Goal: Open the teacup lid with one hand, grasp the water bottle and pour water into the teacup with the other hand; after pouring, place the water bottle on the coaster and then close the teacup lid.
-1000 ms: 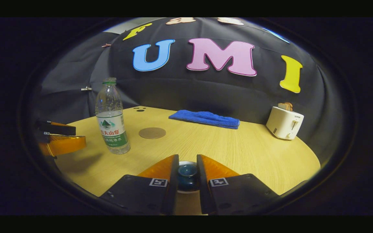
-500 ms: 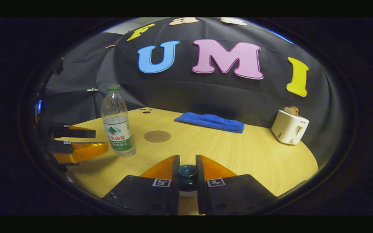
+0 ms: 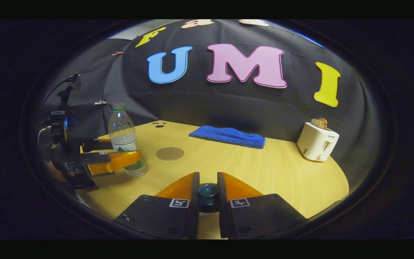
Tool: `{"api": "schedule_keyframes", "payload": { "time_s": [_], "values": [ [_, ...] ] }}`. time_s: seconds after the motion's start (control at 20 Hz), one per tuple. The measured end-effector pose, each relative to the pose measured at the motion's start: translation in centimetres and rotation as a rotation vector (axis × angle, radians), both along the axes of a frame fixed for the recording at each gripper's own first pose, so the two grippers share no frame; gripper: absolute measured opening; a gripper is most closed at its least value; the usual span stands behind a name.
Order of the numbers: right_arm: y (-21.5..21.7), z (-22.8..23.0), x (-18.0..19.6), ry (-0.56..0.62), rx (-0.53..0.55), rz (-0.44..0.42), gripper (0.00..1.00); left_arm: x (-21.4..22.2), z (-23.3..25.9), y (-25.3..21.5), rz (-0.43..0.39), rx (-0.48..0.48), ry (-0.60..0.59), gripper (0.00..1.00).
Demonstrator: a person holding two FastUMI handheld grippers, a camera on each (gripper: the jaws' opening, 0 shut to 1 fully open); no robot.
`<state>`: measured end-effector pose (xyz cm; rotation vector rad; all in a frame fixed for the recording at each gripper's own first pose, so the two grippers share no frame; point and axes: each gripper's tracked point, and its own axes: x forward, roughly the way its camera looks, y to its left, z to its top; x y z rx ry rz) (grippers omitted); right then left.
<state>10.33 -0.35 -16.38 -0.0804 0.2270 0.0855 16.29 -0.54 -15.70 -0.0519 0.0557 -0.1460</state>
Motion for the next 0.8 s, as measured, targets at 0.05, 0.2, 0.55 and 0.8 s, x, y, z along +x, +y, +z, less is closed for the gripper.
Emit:
{"api": "schedule_keyframes", "payload": {
  "time_s": [0.05, 0.2, 0.55, 0.8],
  "values": [
    [-0.2, -0.2, -0.2, 0.005, 0.006, -0.003, 0.31, 0.6, 0.1, -0.1, -0.002, 0.005, -0.009, 0.97],
    [-0.4, -0.7, -0.8, 0.021, 0.035, -0.019, 0.28, 2.1, 0.5, -0.2, 0.000, 0.021, -0.034, 0.94],
    [-2.0, -0.9, -1.8, 0.021, 0.051, -0.056, 0.25, 2.3, 0.5, -0.8, -0.013, 0.121, 0.004, 0.76],
    [-4.6, -0.8, -2.6, 0.004, 0.078, -0.113, 0.26, 2.0, 2.6, -0.7, 0.006, 0.453, -0.028, 0.75]
  ]
}}
